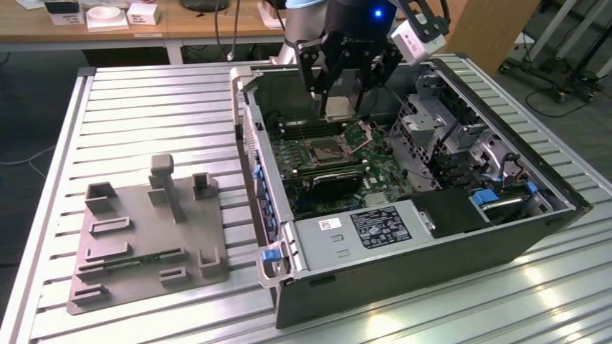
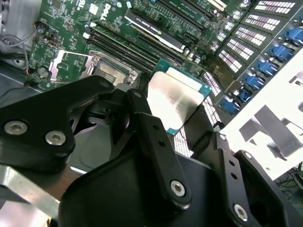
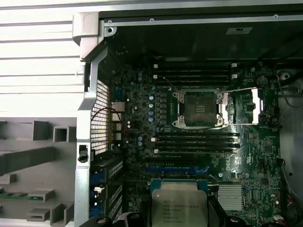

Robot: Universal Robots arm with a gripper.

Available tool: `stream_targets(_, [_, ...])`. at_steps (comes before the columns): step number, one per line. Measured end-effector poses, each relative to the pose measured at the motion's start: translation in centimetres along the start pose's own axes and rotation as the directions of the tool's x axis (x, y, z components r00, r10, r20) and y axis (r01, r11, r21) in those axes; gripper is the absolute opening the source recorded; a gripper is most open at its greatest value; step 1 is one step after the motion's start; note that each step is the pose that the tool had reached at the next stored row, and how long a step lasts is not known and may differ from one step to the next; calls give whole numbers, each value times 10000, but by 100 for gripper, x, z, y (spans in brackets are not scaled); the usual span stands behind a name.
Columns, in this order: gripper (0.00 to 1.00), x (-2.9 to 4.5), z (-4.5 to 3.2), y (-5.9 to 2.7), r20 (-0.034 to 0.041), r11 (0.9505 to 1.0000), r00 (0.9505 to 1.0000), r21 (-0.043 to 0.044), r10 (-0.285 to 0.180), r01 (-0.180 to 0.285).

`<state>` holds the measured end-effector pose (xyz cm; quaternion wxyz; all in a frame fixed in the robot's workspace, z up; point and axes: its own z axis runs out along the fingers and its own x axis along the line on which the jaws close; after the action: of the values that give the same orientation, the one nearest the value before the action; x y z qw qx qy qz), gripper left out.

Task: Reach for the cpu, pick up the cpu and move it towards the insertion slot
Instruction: 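Pick up the cpu and move it towards the insertion slot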

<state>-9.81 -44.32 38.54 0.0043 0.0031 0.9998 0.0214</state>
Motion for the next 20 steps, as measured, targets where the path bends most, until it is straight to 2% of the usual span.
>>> stream_targets(11, [54, -173, 2, 8, 0, 10000, 10000, 0, 2, -2])
stream_targets(20, [54, -279, 6, 20, 0, 10000, 10000, 1, 2, -2])
